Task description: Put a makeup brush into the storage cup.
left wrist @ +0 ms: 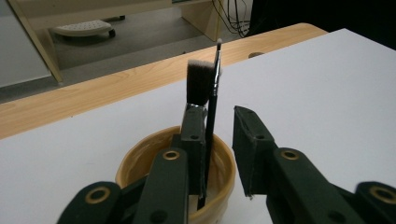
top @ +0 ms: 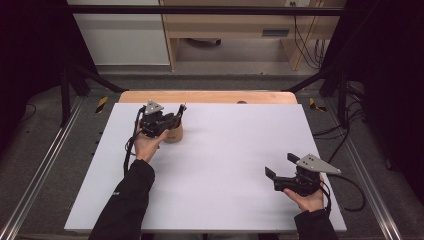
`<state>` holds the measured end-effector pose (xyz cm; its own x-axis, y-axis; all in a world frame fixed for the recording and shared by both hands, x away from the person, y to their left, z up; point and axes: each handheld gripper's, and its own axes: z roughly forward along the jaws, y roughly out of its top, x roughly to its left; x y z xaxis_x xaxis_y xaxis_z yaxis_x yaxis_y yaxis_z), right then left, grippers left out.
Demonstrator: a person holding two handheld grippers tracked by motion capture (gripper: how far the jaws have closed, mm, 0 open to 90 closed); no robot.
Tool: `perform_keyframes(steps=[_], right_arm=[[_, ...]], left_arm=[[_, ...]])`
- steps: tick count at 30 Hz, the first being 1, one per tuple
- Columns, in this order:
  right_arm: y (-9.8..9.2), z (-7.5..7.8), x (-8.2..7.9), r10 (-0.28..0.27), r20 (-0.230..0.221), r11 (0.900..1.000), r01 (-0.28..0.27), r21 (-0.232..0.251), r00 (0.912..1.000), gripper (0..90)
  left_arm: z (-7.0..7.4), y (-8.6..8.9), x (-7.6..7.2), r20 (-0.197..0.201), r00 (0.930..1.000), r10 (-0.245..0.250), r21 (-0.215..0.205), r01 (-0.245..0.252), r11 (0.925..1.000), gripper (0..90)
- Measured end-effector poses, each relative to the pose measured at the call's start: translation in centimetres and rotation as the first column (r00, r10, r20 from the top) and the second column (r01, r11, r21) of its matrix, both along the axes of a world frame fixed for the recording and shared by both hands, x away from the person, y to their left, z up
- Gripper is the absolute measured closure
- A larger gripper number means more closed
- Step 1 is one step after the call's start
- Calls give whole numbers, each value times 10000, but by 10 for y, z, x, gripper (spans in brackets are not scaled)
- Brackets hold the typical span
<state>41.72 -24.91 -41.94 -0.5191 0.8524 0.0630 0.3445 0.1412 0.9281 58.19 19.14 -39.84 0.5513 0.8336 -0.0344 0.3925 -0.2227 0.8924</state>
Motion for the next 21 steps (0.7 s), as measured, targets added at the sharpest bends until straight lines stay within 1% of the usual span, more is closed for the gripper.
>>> perform_keyframes(steps=[7, 9, 13, 17, 19, 21], right_arm=[[-1, 2, -1, -60, 50, 10000, 60, 79, 10000, 63], [-1, 2, -1, -48, 49, 10000, 48, 71, 10000, 63], [-1, 2, -1, -64, 70, 10000, 63, 66, 10000, 62], [-1, 2, -1, -54, 62, 9999, 53, 102, 10000, 62], [-2, 2, -1, -58, 75, 9999, 57, 94, 10000, 61], [-2, 2, -1, -56, 76, 9999, 55, 93, 10000, 61]], left_arm=[[11, 4, -16, 284, 9986, -435, -494, 449, 9978, 634], [14, 4, -22, 371, 9979, -522, -450, 538, 9975, 598], [20, 7, -32, 561, 9959, -712, -562, 744, 9956, 548], [24, 10, -42, 693, 9941, -836, -626, 879, 9942, 479], [25, 11, -47, 681, 9936, -905, -685, 952, 9931, 438], [24, 13, -51, 686, 9932, -943, -627, 986, 9931, 397]])
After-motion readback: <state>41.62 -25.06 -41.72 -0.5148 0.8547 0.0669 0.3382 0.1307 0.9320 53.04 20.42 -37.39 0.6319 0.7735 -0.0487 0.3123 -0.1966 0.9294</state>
